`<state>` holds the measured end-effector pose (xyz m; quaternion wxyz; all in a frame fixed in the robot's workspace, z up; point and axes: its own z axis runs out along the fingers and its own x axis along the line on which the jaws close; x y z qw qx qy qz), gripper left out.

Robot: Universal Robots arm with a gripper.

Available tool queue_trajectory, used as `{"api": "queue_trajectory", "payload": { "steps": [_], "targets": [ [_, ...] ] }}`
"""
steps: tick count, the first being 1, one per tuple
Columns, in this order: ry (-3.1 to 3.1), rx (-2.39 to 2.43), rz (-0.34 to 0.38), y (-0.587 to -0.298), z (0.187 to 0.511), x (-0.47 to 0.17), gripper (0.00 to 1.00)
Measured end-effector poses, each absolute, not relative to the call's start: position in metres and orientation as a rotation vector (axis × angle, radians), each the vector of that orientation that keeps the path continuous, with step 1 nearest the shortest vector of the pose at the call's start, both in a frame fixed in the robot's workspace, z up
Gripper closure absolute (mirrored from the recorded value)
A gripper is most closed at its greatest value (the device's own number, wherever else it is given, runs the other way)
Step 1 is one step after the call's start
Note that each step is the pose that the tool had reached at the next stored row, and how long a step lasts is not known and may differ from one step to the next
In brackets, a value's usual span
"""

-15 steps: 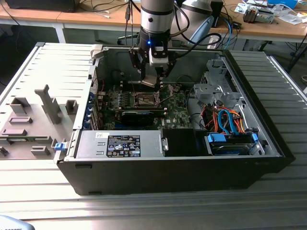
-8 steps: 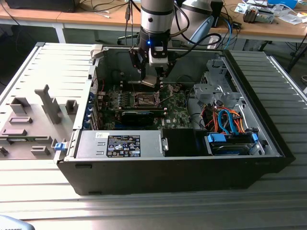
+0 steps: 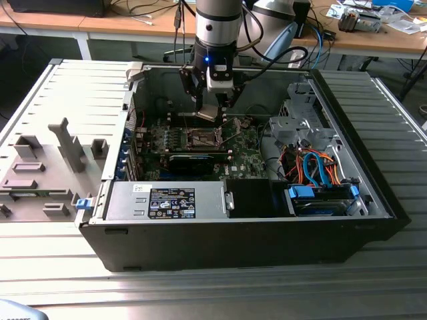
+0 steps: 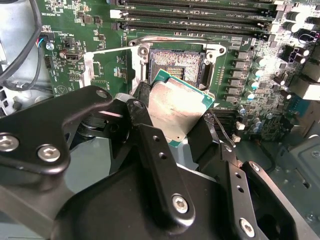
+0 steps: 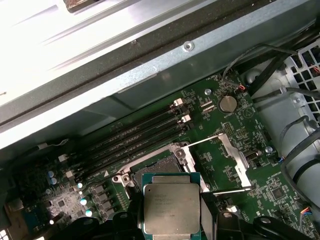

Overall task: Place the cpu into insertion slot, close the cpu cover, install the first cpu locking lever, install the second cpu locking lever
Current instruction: 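Place the cpu into insertion slot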

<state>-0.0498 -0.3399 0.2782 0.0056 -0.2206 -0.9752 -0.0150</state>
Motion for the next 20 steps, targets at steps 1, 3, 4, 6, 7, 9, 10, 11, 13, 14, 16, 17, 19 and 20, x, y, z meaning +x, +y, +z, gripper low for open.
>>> {"api": "queue_trajectory", "payload": {
  "steps": [1, 3, 4, 6, 7, 9, 10, 11, 13, 14, 16, 17, 19, 20],
  "targets": [
    [-3.053, -0.692, -0.047, -0.3399, 0.2783, -0.0498, 0.45],
    [-3.052, -0.695, -0.047, -0.3399, 0.2782, -0.0498, 0.45],
    [-3.052, -0.696, -0.047, -0.3399, 0.2782, -0.0498, 0.45],
    [-3.051, -0.699, -0.047, -0.3399, 0.2782, -0.0498, 0.45],
    [-3.051, -0.7, -0.047, -0.3399, 0.2782, -0.0498, 0.45],
    [-3.05, -0.703, -0.047, -0.3399, 0.2782, -0.0498, 0.45],
    [-3.05, -0.704, -0.047, -0.3399, 0.2782, -0.0498, 0.45],
    [-3.05, -0.705, -0.047, -0.3399, 0.2782, -0.0498, 0.45],
    [-3.049, -0.707, -0.047, -0.3399, 0.2782, -0.0498, 0.45],
    [-3.049, -0.708, -0.047, -0.3399, 0.2782, -0.0498, 0.45],
    [-3.048, -0.711, -0.047, -0.3399, 0.2782, -0.0498, 0.45],
    [-3.048, -0.712, -0.047, -0.3399, 0.2782, -0.0498, 0.45],
    [-3.047, -0.716, -0.047, -0.3399, 0.2782, -0.0498, 0.45],
    [-3.047, -0.717, -0.047, -0.3399, 0.2782, -0.0498, 0.45]
  ]
}}
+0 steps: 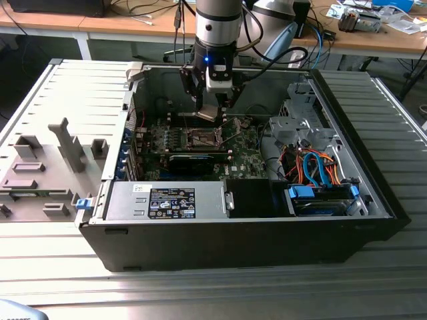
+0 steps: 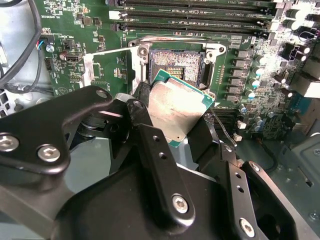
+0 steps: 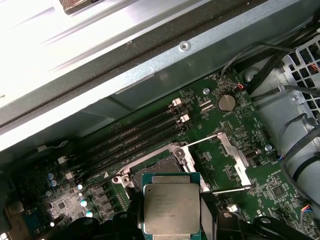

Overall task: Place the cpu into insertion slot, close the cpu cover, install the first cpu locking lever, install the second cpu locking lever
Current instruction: 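Place the cpu into insertion slot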

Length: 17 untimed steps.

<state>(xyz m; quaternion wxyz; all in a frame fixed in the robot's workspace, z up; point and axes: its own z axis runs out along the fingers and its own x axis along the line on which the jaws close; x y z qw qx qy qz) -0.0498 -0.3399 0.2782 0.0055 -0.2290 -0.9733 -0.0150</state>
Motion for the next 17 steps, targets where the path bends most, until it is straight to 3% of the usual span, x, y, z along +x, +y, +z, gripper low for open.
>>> {"api": "queue_trajectory", "payload": {
  "steps": [17],
  "targets": [
    [-3.041, -0.742, -0.047, -0.3399, 0.2781, -0.0498, 0.45]
  ]
}}
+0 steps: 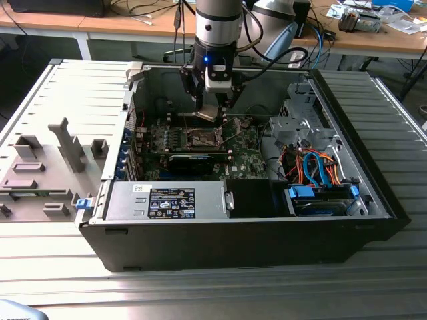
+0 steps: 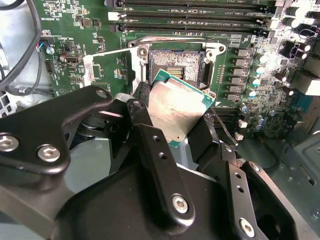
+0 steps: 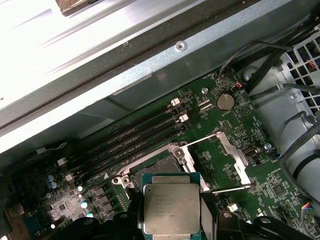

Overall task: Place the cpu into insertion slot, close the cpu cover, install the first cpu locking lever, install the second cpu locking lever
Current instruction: 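Place the cpu into insertion slot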

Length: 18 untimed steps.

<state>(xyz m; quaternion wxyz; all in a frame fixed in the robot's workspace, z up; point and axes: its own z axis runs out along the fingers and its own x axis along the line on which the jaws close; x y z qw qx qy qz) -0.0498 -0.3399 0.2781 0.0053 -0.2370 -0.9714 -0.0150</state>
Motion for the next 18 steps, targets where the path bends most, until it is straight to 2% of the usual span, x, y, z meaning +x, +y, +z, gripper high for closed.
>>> {"api": "queue_trajectory", "payload": {
  "steps": [18],
  "targets": [
    [-3.034, -0.774, -0.047, -0.3399, 0.278, -0.0498, 0.45]
  ]
}}
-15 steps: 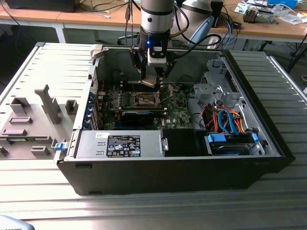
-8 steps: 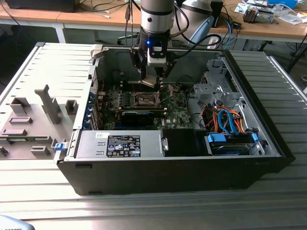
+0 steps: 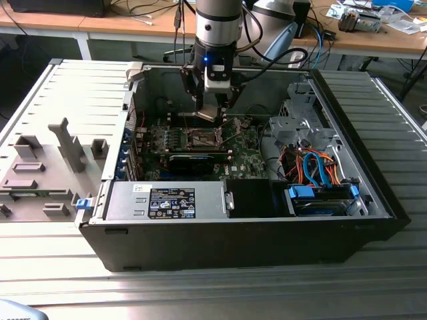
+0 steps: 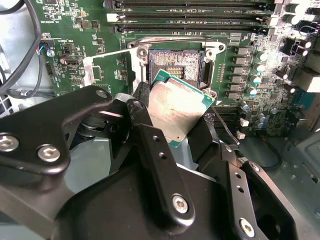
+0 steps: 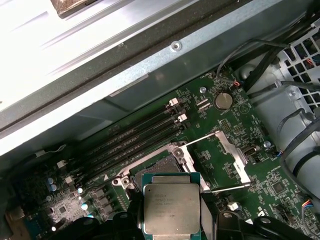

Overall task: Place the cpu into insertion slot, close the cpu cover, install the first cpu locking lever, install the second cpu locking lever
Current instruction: 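Place the cpu into insertion slot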

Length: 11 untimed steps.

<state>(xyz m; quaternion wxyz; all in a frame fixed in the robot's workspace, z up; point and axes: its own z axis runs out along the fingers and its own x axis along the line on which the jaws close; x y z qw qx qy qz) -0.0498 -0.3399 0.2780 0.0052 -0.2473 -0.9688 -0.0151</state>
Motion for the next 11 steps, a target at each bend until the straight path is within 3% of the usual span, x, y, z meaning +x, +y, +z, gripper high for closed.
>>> {"api": "queue_trajectory", "payload": {
  "steps": [11],
  "targets": [
    [-3.03, -0.791, -0.047, -0.3399, 0.2779, -0.0498, 0.45]
  ]
}}
